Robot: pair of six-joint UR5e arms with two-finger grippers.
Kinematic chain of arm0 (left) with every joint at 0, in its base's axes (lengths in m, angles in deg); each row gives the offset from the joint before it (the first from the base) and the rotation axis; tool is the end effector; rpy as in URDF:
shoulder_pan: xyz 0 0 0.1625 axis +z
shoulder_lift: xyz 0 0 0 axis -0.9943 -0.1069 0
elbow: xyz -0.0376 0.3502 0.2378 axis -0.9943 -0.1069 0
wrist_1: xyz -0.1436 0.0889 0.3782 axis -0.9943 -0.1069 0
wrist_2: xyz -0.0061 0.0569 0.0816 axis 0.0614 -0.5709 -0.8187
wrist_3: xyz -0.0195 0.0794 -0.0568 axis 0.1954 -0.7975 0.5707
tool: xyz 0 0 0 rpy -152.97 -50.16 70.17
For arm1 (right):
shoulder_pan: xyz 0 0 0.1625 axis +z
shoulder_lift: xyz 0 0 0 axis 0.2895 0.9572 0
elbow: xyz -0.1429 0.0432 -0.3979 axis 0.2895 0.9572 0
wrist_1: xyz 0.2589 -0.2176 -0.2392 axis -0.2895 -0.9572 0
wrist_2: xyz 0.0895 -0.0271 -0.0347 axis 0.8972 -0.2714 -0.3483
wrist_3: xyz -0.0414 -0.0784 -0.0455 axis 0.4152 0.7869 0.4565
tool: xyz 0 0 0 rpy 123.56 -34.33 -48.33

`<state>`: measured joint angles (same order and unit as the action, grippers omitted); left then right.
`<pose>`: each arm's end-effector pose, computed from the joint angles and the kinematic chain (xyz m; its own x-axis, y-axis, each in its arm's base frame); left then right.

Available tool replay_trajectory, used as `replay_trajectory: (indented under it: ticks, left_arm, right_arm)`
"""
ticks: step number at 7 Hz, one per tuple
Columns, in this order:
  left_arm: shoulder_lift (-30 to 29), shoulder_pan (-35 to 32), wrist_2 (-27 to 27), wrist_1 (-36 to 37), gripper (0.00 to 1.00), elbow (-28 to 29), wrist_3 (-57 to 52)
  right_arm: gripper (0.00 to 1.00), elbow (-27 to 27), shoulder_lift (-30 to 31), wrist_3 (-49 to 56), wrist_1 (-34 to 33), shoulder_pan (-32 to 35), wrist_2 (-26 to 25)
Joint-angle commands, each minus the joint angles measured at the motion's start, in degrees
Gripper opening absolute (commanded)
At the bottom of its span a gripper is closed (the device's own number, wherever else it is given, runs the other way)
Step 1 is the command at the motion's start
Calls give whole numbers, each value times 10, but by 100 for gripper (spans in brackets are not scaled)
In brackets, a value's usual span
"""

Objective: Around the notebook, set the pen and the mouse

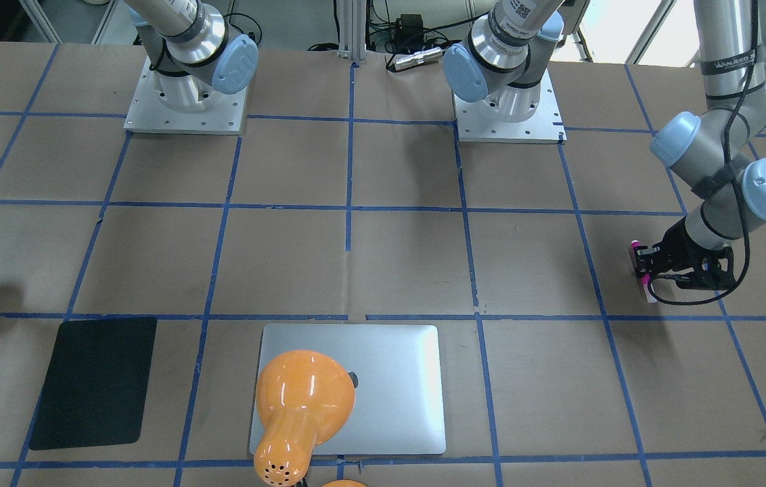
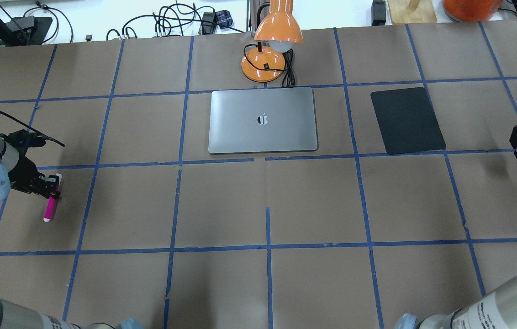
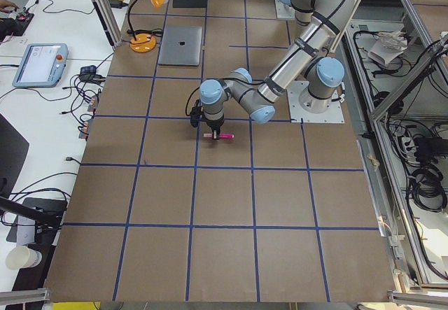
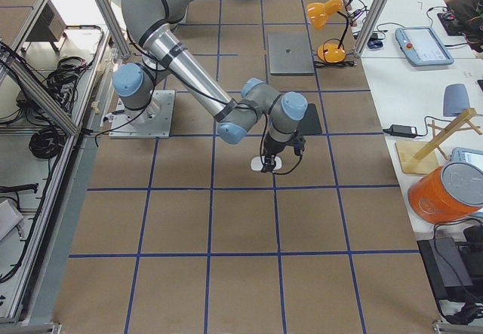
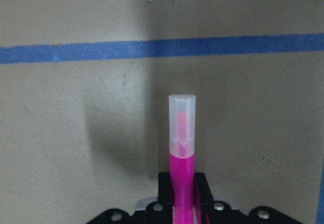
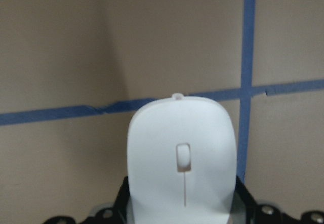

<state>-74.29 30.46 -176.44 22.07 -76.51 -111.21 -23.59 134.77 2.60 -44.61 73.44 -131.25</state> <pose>0.1960 -0.4794 0.1808 -0.9998 0.0190 0.0020 0.0191 0.9967 0.0795 -0.2394 -0.5676 0.2414 -0.9885 0.0355 0.1473 0.0596 0.9848 0.1629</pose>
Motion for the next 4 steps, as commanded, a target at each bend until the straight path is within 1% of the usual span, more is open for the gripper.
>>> replay_trajectory:
  ticks: [1, 2, 3, 4]
  left_arm:
    - [21, -21, 2, -41, 0, -3, 51]
    - [31, -43, 2, -49, 0, -4, 94]
    - [39, -66, 2, -52, 0, -12, 139]
    - [46, -78, 2, -52, 0, -25, 170]
  right_arm:
    - [36, 80, -1, -40, 61, 112, 78]
    - [34, 111, -16, -130, 73, 182, 75]
    - [34, 128, -50, -171, 71, 216, 82]
    - [36, 142, -91, -170, 70, 218, 120]
